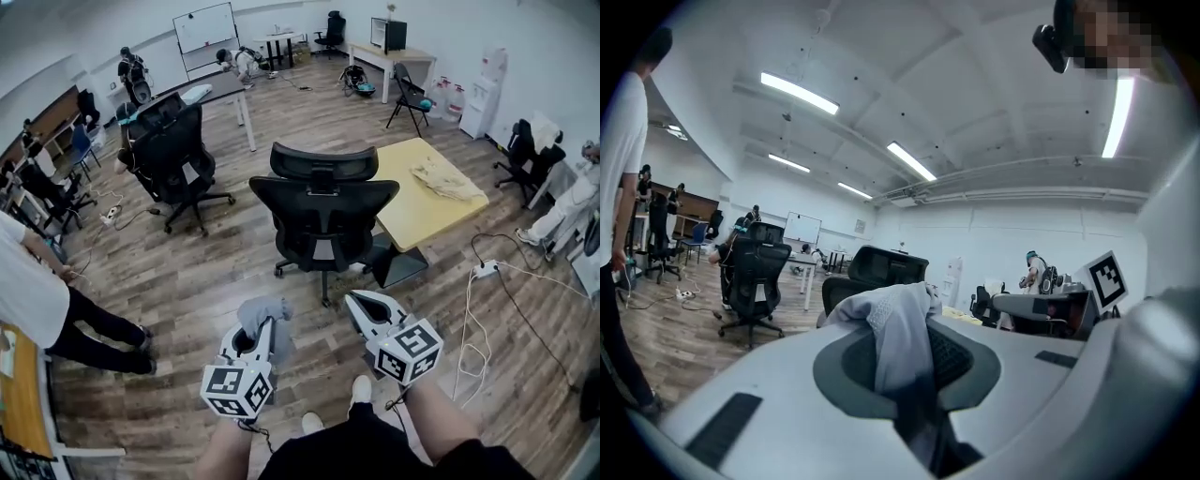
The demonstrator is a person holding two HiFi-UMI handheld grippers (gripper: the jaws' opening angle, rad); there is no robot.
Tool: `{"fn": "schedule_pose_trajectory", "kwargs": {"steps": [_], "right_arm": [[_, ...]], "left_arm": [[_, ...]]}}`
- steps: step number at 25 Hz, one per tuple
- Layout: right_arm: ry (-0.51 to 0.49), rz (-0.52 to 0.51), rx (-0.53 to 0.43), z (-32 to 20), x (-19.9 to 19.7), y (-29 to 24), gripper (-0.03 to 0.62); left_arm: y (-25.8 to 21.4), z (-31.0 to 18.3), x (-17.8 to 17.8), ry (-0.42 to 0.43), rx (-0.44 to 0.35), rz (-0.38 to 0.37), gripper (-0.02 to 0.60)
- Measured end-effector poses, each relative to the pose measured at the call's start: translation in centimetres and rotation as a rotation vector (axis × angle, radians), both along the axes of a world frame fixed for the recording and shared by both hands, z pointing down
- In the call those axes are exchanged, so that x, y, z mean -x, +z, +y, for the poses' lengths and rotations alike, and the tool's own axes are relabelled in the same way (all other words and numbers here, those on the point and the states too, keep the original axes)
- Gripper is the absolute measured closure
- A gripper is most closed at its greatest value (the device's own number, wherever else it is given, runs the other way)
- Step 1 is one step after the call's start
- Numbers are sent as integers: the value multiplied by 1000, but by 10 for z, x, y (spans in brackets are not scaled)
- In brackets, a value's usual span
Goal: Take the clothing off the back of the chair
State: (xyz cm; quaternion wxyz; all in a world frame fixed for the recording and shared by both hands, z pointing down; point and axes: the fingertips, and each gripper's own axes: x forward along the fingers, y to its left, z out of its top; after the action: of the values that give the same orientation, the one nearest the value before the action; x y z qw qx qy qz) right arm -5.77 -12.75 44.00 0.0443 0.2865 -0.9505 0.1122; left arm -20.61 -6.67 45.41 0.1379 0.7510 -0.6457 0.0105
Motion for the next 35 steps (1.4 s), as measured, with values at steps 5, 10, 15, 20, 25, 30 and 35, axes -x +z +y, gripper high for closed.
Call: {"fn": "schedule_pose_trajectory", "kwargs": {"steps": [5,10,15,20,25,30,35], "right_arm": [[60,2,-4,27,-9,4,582],[116,12,-2,52,-16,7,582],[141,23,-4,68,-23,6,582],[151,38,-19,78,-25,3,582],[167,30,-20,77,-33,3,582],[167,27,-23,79,-37,3,582],[173,27,-19,81,-46,5,582]], "left_arm": [[4,15,-18,92,-8,-3,515],[3,29,-32,173,-9,6,515],[2,40,-47,228,-10,12,515],[-1,43,-56,257,-24,19,515],[-6,42,-67,276,-37,13,515],[-6,42,-73,279,-38,7,515],[-4,42,-82,289,-31,9,515]]}}
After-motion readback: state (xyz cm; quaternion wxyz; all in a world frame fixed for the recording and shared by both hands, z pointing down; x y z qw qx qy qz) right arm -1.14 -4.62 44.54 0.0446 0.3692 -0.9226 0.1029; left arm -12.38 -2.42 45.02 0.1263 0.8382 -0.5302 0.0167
